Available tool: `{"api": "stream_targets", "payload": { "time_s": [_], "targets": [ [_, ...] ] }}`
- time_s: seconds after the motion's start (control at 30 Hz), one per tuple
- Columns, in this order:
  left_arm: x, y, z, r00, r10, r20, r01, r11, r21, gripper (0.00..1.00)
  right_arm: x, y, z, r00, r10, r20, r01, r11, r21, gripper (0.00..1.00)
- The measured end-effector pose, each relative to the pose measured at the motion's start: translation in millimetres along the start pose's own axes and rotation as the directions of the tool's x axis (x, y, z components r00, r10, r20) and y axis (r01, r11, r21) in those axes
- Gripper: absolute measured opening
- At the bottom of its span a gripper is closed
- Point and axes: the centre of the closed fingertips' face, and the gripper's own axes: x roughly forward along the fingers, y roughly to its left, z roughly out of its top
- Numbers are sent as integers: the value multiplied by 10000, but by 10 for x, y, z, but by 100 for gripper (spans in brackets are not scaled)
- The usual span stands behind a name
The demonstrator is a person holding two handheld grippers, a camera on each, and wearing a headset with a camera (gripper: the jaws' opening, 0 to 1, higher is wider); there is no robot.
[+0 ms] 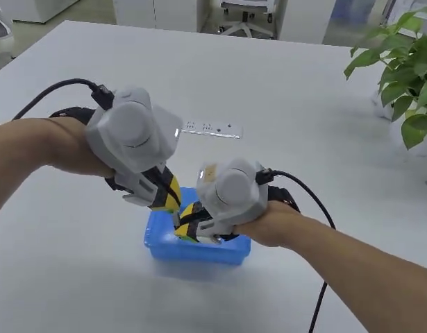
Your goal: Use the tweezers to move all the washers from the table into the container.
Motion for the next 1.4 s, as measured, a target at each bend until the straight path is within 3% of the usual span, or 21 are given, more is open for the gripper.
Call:
{"api": "stream_targets", "payload": {
  "time_s": [0.77,1.4],
  "targets": [
    [86,9,-50,10000,35,-12,-35,10000,-67,6,57,-12,-91,9998,159,-81,-159,9998,-80,11],
    [-95,-33,33,9996,231,172,-231,9997,-37,6,-83,18,-23,10000,-86,9,86,9996,-268,12]
  ]
}}
